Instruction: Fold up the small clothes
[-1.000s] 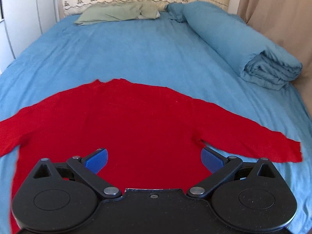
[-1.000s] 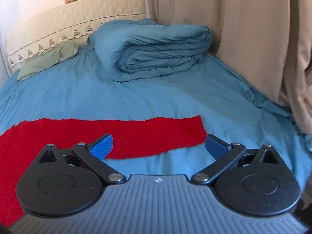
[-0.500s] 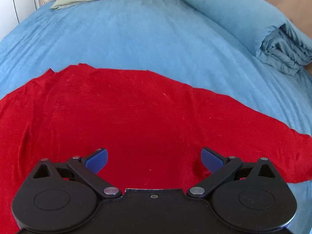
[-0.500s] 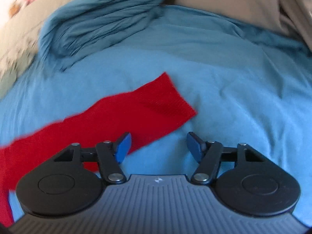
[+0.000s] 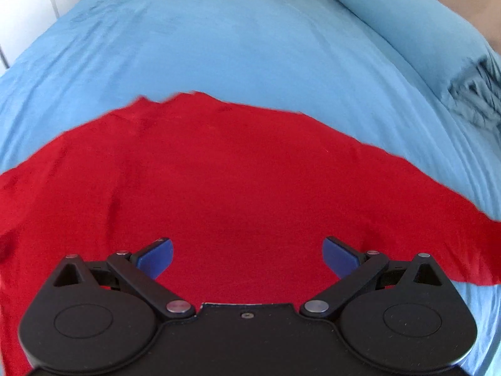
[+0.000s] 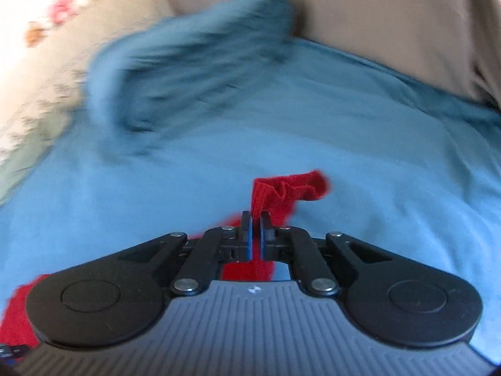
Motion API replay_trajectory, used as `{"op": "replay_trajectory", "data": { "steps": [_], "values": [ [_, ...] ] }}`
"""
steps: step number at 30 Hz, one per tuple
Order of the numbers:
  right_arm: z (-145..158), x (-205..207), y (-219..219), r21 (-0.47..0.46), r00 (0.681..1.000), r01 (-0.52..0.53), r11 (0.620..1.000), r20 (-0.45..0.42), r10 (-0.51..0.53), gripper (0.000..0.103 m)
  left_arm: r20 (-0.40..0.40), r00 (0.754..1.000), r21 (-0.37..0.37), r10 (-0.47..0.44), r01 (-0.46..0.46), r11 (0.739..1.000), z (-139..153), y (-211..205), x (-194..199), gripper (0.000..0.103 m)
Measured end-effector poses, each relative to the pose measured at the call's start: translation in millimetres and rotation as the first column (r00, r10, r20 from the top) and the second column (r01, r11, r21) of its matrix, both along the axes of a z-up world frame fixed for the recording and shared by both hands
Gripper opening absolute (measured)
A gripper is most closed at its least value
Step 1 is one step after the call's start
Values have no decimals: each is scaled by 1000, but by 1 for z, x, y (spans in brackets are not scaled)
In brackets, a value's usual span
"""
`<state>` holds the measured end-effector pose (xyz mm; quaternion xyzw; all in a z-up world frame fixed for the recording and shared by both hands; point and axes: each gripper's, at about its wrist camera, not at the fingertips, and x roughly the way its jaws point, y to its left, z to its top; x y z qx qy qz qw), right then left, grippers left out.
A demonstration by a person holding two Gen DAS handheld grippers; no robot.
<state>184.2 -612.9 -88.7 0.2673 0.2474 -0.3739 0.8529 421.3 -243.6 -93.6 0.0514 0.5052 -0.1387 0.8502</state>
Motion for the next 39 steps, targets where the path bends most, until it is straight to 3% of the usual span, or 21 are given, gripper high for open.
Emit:
{"op": "replay_trajectory", "data": {
  "steps": [3, 6, 9, 12, 16, 19, 23, 27, 32, 35, 37, 39],
  "values": [
    [28, 37, 40, -25, 991, -122, 992, 60, 124, 20, 4, 999, -16, 39, -39, 999, 16, 29, 8, 103],
    [52, 86, 92, -47, 956, -264, 963, 116, 268, 20, 14, 997, -22, 82, -81, 996, 29, 66, 19, 103],
    [64, 129, 150, -64, 902, -399, 915, 150, 404, 20, 21, 992, -23, 126, -126, 992, 37, 105, 28, 103],
    [61, 172, 217, -52, 827, -538, 841, 162, 538, 20, 33, 984, 0, 173, -173, 985, 42, 148, 34, 103],
    [34, 216, 315, -1, 710, -695, 719, 151, 687, 20, 42, 970, 51, 239, -241, 969, 41, 206, 32, 103],
    [1, 238, 382, 3, 639, -768, 641, 80, 765, 20, 29, 958, 58, 286, -287, 956, 35, 250, 30, 103],
    [-47, 249, 451, -26, 584, -812, 584, -69, 809, 20, 5, 944, 63, 330, -330, 942, 28, 289, 23, 103],
    [-78, 252, 488, -56, 544, -838, 542, -163, 823, 20, 4, 940, 53, 342, -341, 938, 26, 308, 19, 103],
    [-99, 249, 490, -57, 504, -861, 505, -217, 836, 22, -10, 944, 21, 331, -331, 943, 19, 306, 22, 103],
    [-103, 242, 484, -54, 475, -879, 475, -207, 855, 32, -12, 952, 6, 307, -307, 952, 18, 297, 24, 103],
    [-101, 242, 484, -64, 444, -895, 441, -202, 873, 69, -7, 959, 8, 285, -285, 959, 19, 288, 27, 103],
    [-92, 231, 484, -115, 428, -904, 413, -211, 879, 85, -9, 966, 7, 257, -257, 966, 20, 276, 28, 103]
  ]
}}
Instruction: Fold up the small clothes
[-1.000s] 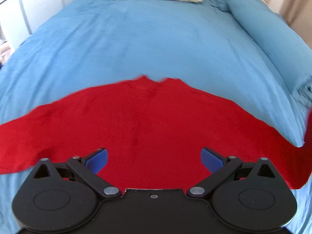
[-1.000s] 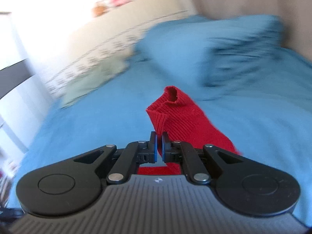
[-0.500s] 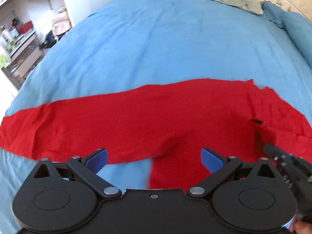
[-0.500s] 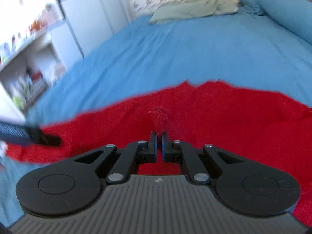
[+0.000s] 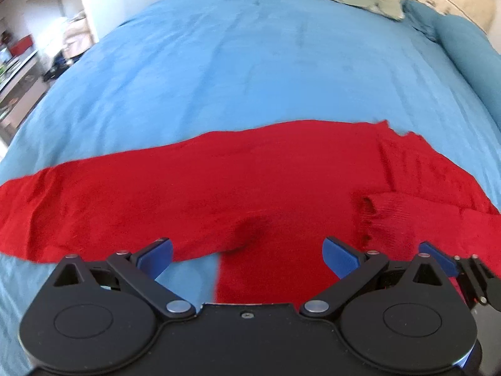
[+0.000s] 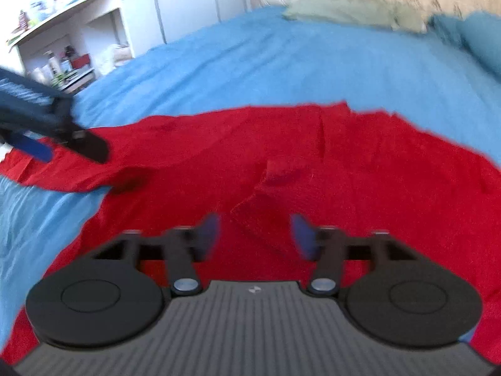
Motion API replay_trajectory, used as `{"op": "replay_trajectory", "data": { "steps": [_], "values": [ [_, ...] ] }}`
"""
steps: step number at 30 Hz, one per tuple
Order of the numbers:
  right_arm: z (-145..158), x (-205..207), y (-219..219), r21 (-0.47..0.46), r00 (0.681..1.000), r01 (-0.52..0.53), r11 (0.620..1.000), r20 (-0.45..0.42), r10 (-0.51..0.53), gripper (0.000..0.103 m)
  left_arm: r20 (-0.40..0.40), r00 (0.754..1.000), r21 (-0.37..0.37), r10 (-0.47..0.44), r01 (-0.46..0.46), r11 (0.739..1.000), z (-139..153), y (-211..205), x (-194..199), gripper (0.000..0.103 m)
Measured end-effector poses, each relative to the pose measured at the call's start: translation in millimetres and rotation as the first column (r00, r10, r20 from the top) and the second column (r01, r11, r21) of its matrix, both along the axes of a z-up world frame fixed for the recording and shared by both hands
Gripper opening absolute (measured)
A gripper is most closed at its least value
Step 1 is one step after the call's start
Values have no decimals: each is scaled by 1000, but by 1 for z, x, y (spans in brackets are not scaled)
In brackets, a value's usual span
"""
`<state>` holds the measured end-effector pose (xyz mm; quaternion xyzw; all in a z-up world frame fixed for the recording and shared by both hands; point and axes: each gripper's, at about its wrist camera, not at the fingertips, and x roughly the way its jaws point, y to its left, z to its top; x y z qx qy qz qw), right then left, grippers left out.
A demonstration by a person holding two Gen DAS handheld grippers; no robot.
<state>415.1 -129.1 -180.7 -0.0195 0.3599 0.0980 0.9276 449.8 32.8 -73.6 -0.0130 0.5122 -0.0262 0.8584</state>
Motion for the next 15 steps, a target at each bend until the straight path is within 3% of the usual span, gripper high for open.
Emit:
{"op": "replay_trajectory", "data": {
  "steps": [5, 7, 10, 15],
  "values": [
    [19, -25, -17, -95, 998, -64, 993, 22, 66, 87, -9, 996, -45, -91, 91, 995, -5, -38, 7, 103],
    [24, -33, -28, -113, 998, -66, 991, 12, 68, 97, -24, 992, -73, -122, 120, 990, -14, -53, 9, 102],
    [27, -47, -48, -131, 999, -54, 990, -2, 54, 100, -48, 985, -125, -168, 161, 979, -31, -71, 13, 91],
    [26, -67, -79, -134, 1000, -10, 991, -25, 7, 100, -58, 978, -168, -202, 190, 967, -54, -90, 16, 80]
  ]
}}
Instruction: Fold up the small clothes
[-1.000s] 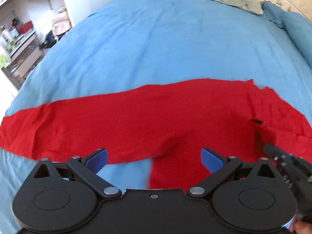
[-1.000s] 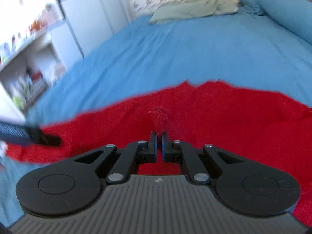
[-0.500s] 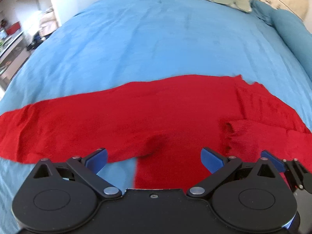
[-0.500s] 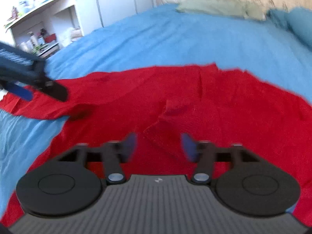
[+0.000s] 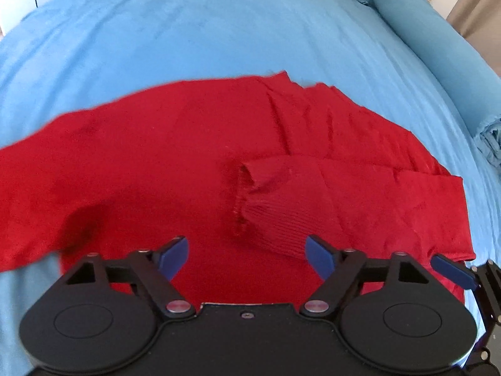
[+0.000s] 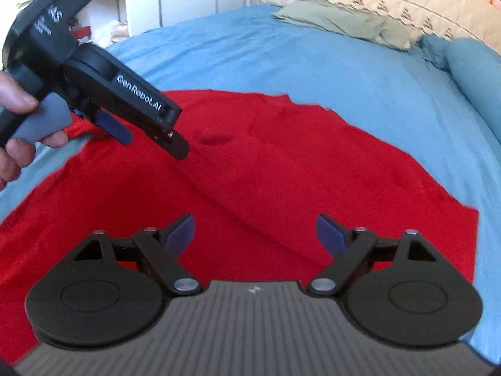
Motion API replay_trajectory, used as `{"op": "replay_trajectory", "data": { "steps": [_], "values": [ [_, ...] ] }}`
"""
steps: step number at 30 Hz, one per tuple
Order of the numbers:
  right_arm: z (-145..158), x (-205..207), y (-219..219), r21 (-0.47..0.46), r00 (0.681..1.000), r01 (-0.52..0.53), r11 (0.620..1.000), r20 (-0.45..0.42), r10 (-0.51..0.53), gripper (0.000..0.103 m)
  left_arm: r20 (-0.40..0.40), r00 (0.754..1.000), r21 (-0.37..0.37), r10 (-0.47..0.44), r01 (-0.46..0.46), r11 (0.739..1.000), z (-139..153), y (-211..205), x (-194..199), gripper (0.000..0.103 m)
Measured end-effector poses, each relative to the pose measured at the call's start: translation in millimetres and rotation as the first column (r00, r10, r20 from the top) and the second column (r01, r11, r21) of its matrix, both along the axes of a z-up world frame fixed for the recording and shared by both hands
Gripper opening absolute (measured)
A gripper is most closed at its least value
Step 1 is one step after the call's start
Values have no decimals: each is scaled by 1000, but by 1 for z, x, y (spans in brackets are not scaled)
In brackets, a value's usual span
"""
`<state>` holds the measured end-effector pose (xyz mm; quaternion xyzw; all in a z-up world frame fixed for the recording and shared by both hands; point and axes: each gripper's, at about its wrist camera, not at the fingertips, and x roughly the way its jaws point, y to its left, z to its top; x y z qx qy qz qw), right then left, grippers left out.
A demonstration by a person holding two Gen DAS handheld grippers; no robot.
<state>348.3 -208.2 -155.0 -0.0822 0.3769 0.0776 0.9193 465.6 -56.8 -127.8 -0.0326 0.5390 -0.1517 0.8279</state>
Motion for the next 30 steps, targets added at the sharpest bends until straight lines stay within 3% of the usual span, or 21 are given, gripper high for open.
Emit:
{"op": "replay_trajectory", "data": {
  "steps": [2, 5, 8, 11, 14, 15, 16, 23, 30],
  "values": [
    [-2, -6, -9, 5, 1000, 23, 1000, -9, -23, 100, -10, 1000, -21, 11, -11, 1000, -8, -3, 2, 74],
    [-4, -13, -19, 8, 999, 49, 999, -12, -49, 100, -9, 999, -60, 38, -38, 997, -14, -1, 3, 73],
    [-5, -18, -25, 5, 997, 73, 997, -14, -73, 100, -26, 997, -143, 71, -74, 987, -17, 5, 6, 58],
    [-6, -17, -27, 10, 996, 90, 996, -18, -90, 100, -43, 996, -157, 77, -83, 984, -19, -1, 9, 49],
    [-5, -16, -29, 22, 995, 100, 995, -17, -100, 100, -38, 996, -120, 82, -86, 989, -20, -6, 10, 28],
    [-4, -16, -29, 23, 995, 101, 995, -14, -101, 100, -38, 995, -104, 88, -91, 990, -20, -8, 11, 12],
    [-3, -15, -29, 23, 995, 102, 995, -12, -102, 100, -41, 995, -93, 94, -97, 991, -20, -8, 12, 5],
    [1, -13, -29, 16, 994, 108, 994, -1, -108, 100, 26, 995, -76, 98, -96, 992, -1, -5, 8, 4],
    [11, -13, -23, 8, 995, 99, 995, 18, -100, 100, 228, 968, -1, 101, -104, 995, 49, 18, 10, 4]
  ]
}}
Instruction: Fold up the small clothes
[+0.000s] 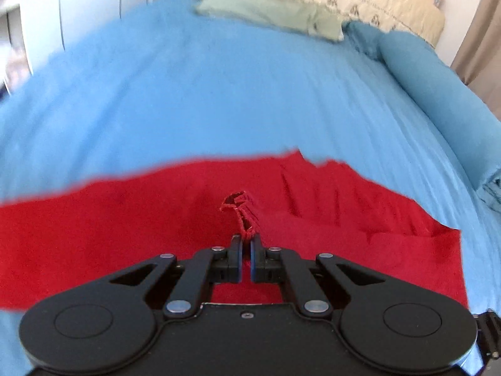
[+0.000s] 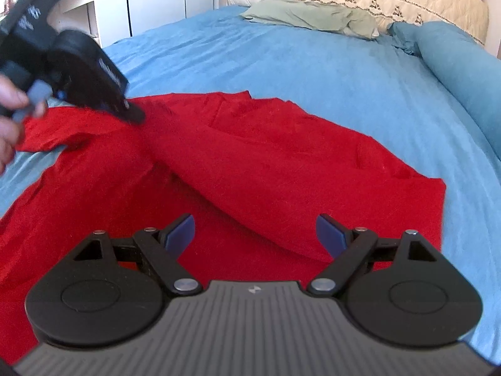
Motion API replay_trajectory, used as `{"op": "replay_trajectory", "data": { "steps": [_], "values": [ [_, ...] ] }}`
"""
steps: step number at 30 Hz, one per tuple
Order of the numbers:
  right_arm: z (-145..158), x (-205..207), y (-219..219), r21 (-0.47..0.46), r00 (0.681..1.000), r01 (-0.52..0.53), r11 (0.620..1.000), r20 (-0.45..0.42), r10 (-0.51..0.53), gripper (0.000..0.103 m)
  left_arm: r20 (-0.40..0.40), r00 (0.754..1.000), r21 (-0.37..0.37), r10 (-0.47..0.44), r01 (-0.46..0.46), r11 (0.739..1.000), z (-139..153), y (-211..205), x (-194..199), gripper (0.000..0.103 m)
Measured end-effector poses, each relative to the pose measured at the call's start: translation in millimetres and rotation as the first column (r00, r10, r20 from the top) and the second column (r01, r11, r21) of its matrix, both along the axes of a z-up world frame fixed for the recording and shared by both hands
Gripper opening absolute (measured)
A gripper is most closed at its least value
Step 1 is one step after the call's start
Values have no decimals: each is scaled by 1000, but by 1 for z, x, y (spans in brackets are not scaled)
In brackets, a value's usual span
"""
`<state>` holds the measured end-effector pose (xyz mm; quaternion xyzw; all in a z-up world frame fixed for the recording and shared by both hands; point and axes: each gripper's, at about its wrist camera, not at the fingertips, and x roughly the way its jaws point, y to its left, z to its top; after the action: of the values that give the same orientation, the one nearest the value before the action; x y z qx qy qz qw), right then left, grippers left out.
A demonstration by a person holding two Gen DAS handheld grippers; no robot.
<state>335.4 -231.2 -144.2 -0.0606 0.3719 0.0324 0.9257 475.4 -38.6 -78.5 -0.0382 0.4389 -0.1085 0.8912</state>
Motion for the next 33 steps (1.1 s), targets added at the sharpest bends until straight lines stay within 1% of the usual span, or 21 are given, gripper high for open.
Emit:
{"op": "replay_trajectory", "data": {
  "steps": [2, 5, 9, 14, 15, 16, 17, 18, 19, 20, 21, 25, 27, 29, 31, 32, 33],
  "values": [
    [2, 2, 3, 0, 1000, -5, 1000, 5, 5, 100, 38, 999, 40, 21, -22, 999, 7, 13, 0, 4],
    [3, 5, 6, 4, 1000, -8, 1000, 10, 8, 100, 52, 996, 66, 78, -81, 995, 2, 36, 1, 4],
    [-1, 9, 11, 10, 1000, -5, 1000, 3, 5, 100, 16, 989, 68, 149, -150, 986, -18, 59, 3, 4],
    [-8, 14, 10, 21, 1000, 13, 1000, -18, -13, 100, -17, 983, 69, 181, -179, 981, -35, 66, 1, 5],
    [-9, 15, 9, 23, 1000, 17, 1000, -22, -17, 100, -17, 984, 69, 180, -178, 982, -35, 68, -3, 7],
    [-9, 16, 8, 22, 999, 21, 1000, -24, -21, 100, -4, 984, 62, 180, -179, 982, -32, 70, -8, 16],
    [-9, 16, 7, 19, 999, 25, 1000, -25, -25, 100, 15, 984, 54, 180, -180, 982, -28, 70, -11, 28],
    [-9, 17, 5, 16, 999, 26, 1000, -24, -26, 100, 39, 983, 47, 178, -180, 983, -24, 69, -15, 60],
    [-8, 18, 3, 10, 999, 30, 1000, -22, -29, 100, 71, 982, 41, 175, -178, 983, -18, 68, -20, 79],
    [-7, 21, 2, 6, 999, 37, 999, -20, -37, 100, 101, 981, 36, 165, -170, 985, -12, 66, -24, 82],
    [-6, 24, -1, 3, 999, 46, 999, -17, -46, 100, 110, 983, 38, 147, -152, 988, -7, 61, -25, 85],
    [-5, 36, -21, 0, 996, 91, 996, -9, -91, 100, 83, 996, 40, 45, -48, 998, -11, 43, -15, 85],
    [-10, 42, -31, -6, 993, 119, 993, -15, -119, 100, 60, 998, 31, 4, -6, 1000, -20, 35, -9, 85],
    [-17, 47, -43, -16, 988, 146, 989, -39, -147, 100, 35, 999, 32, -17, 16, 999, -31, 29, -3, 85],
    [-28, 51, -60, 9, 978, 185, 983, -104, -183, 100, 21, 999, 56, -32, 31, 998, -43, 27, 3, 85],
    [-33, 50, -70, 39, 971, 205, 978, -131, -198, 101, 16, 999, 66, -38, 37, 997, -48, 27, 6, 85],
    [-37, 46, -79, 80, 969, 218, 973, -133, -206, 101, 10, 999, 70, -44, 43, 997, -52, 25, 8, 85]
  ]
}}
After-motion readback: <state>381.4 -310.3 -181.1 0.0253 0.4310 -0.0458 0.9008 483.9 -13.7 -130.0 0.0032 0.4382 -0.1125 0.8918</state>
